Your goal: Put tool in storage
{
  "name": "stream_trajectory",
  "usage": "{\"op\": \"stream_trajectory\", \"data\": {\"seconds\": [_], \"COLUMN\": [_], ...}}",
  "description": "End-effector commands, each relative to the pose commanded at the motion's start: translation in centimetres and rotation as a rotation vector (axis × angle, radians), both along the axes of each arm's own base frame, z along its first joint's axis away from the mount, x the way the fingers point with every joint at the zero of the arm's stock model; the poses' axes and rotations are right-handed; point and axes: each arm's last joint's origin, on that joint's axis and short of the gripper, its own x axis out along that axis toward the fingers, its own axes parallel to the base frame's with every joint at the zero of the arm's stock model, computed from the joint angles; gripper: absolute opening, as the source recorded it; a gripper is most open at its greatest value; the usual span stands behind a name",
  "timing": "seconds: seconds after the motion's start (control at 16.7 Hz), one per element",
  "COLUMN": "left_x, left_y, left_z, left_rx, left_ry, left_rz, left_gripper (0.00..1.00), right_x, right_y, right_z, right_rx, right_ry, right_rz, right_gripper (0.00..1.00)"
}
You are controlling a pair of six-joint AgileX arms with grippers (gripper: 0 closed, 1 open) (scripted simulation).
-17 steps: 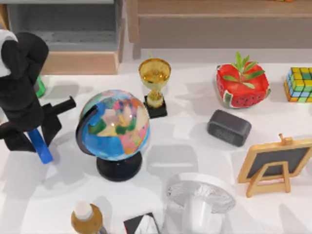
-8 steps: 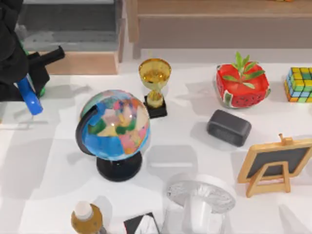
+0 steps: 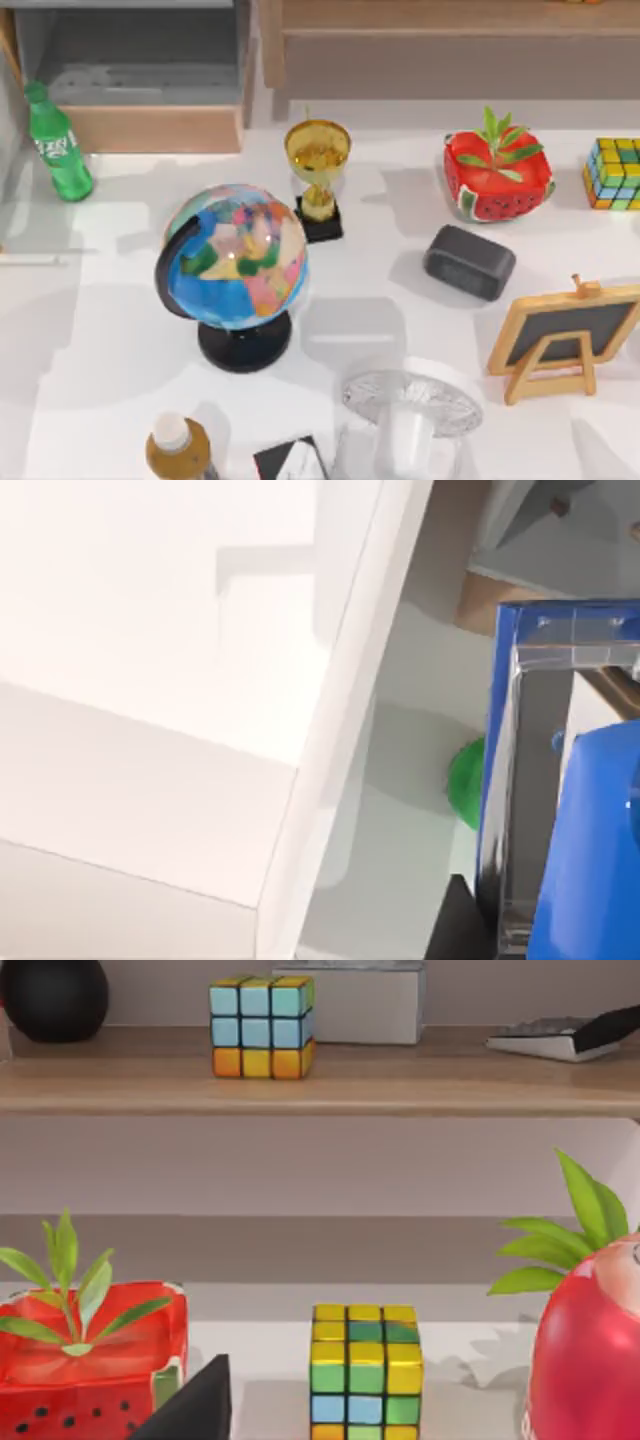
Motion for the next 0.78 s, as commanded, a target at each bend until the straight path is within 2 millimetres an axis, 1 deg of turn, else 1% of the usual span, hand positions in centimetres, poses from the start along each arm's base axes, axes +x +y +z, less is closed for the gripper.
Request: {"op": "stream_trajectory", "data": {"seconds": [0.06,0.18,0.3,0.42,0.54,0.6,0.72,0.78], "left_x": [0.8,2.3,3.6,4.5,5.1,5.3,5.6,5.7], "left_y": [1.5,4.6,7.6,10.0,11.7,12.2,12.5,12.4], "left_z": [-0.2,-1.3,-3.2,-5.7,-8.5,-9.8,-12.0,-12.7], "left_rx": [0.02,0.056,0.083,0.095,0.094,0.09,0.078,0.074], "left_ry": [0.007,0.039,0.09,0.158,0.234,0.272,0.338,0.363], "left_rz": [-0.014,-0.045,-0.082,-0.126,-0.18,-0.21,-0.269,-0.295], "left_gripper": [0.0,0.0,0.0,0.0,0.0,0.0,0.0,0.0], "right_x": [0.0,0.0,0.0,0.0,0.0,0.0,0.0,0.0], "right_y": [0.0,0.0,0.0,0.0,0.0,0.0,0.0,0.0], "right_z": [0.0,0.0,0.0,0.0,0.0,0.0,0.0,0.0], "right_rx": [0.0,0.0,0.0,0.0,0.0,0.0,0.0,0.0], "right_ry": [0.0,0.0,0.0,0.0,0.0,0.0,0.0,0.0], "right_rz": [0.0,0.0,0.0,0.0,0.0,0.0,0.0,0.0], "right_gripper": [1.0,1.0,1.0,1.0,1.0,1.0,1.0,1.0]}}
